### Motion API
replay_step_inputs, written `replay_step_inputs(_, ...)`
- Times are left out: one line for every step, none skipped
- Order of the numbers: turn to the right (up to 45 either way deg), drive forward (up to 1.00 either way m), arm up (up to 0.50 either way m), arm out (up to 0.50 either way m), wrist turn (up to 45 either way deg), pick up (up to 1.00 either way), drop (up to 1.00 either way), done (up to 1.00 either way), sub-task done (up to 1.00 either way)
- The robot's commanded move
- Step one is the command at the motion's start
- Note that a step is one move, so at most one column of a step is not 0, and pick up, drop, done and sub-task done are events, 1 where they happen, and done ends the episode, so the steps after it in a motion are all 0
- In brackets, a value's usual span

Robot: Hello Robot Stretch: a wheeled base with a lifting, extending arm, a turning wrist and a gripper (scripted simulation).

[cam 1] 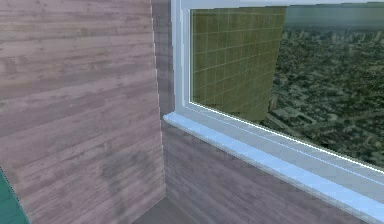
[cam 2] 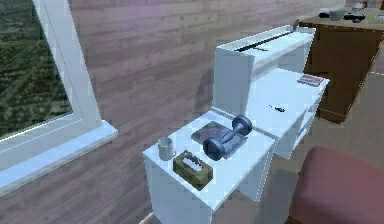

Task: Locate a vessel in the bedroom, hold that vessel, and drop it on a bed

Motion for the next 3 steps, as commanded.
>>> replay_step_inputs(0.0, 0.00, 0.50, 0.00, 0.0, 0.00, 0.00, 0.00, 0.00)
replay_step_inputs(0.0, 0.00, 0.30, 0.00, 0.0, 0.00, 0.00, 0.00, 0.00)
replay_step_inputs(0.0, 0.00, 0.00, 0.50, 0.0, 0.00, 0.00, 0.00, 0.00)
